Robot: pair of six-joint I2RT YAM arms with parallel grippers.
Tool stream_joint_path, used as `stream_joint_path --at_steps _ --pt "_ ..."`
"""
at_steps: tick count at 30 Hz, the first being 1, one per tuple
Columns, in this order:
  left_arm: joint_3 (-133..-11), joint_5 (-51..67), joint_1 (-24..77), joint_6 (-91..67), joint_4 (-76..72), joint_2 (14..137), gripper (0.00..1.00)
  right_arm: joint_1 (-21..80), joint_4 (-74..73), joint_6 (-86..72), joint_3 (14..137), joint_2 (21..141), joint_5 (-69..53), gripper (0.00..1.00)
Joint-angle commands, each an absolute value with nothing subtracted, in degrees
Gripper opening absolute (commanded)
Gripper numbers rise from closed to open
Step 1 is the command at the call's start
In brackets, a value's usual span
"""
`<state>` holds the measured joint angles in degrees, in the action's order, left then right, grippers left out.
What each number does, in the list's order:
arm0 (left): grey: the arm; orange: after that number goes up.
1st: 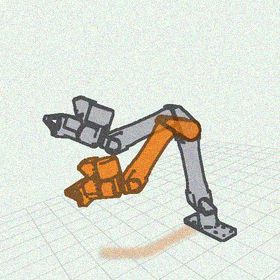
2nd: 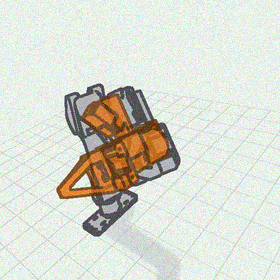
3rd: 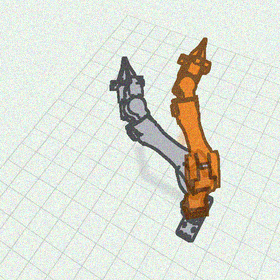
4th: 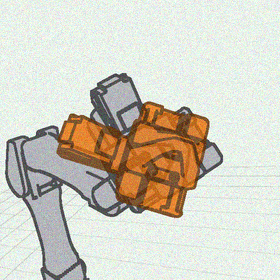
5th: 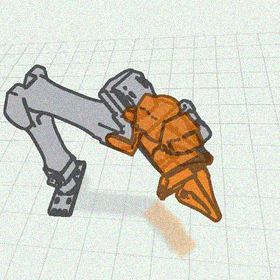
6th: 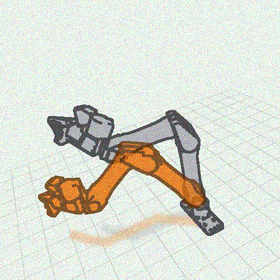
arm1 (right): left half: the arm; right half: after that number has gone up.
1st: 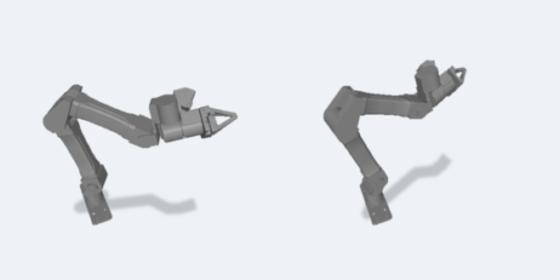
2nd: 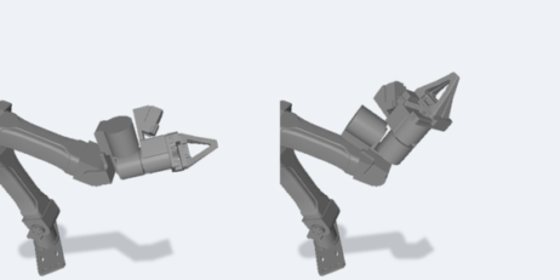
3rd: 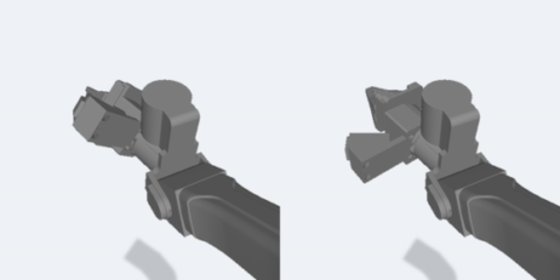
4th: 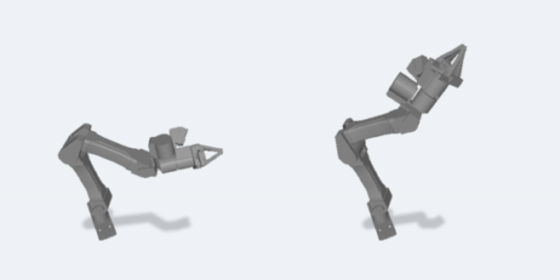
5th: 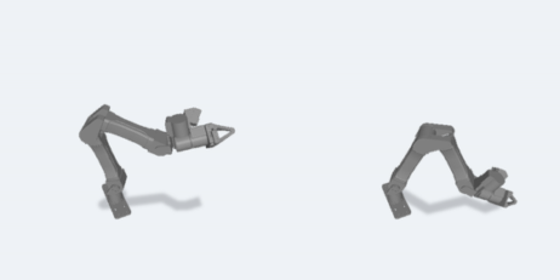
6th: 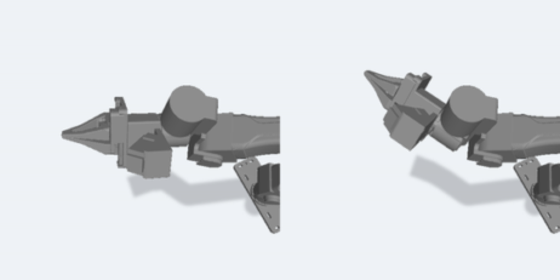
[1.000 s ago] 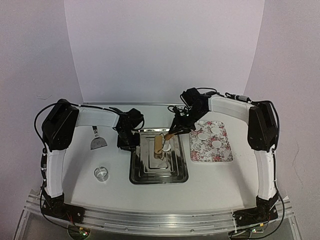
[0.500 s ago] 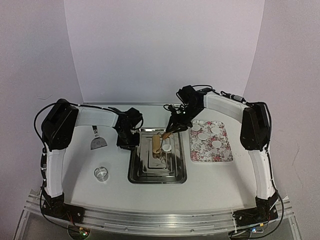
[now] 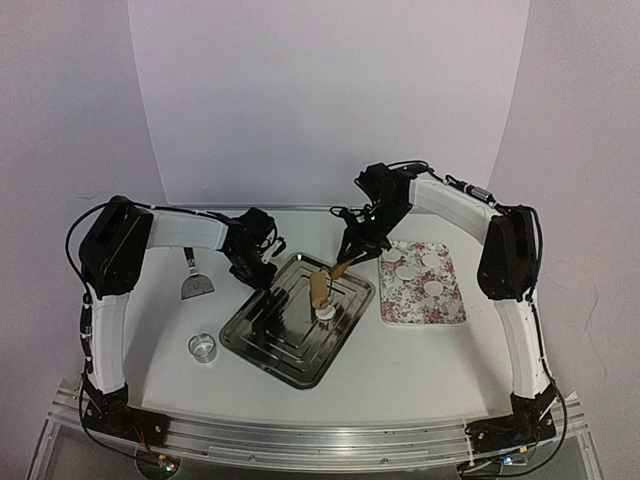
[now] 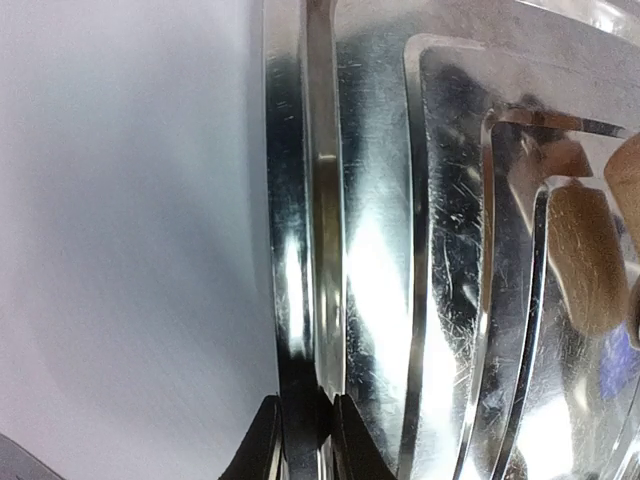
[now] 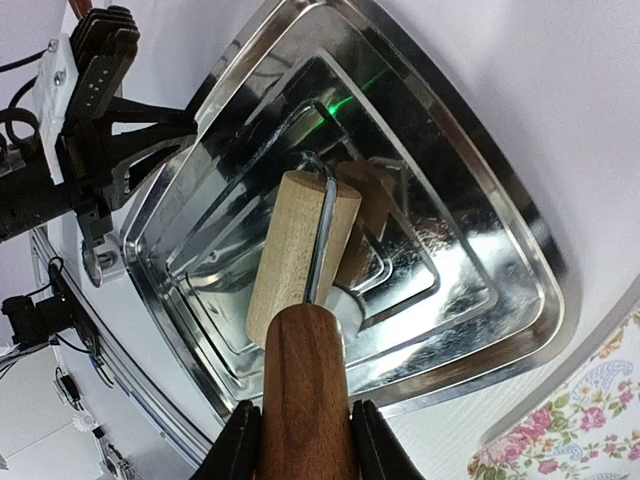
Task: Roll out the dumpling wrappers from the dough
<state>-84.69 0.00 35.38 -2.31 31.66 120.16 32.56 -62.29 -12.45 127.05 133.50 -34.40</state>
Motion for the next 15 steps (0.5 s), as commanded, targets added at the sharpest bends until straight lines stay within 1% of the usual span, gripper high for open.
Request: stream_joint_path --at_steps 1,4,6,10,12,15 --pt "-87.89 -3.05 35.70 13.44 31.60 121.65 0.02 31.92 -63.39 -12.19 124.09 123.39 -33.49 0.00" --pt "-91.79 -2.10 35.71 14.25 31.58 123.37 0.09 31.04 -63.44 -12.05 121.51 120.57 -33.46 0.00" --pt "-93.95 -0.72 35.68 12.82 31.56 124.20 0.13 30.50 -63.63 -11.39 120.12 119.46 -35.49 0.00" --pt "-97.45 1.57 35.69 5.97 31.18 125.10 0.30 30.28 -65.90 -7.33 116.11 118.31 -39.86 0.00" --pt "-97.87 0.84 35.69 1.32 31.24 124.33 0.41 30.32 -66.71 -5.49 113.85 117.51 -39.61 0.00" --pt "-96.85 0.54 35.70 -6.91 31.58 121.79 0.53 30.33 -66.76 -3.67 111.73 116.49 -38.24 0.00"
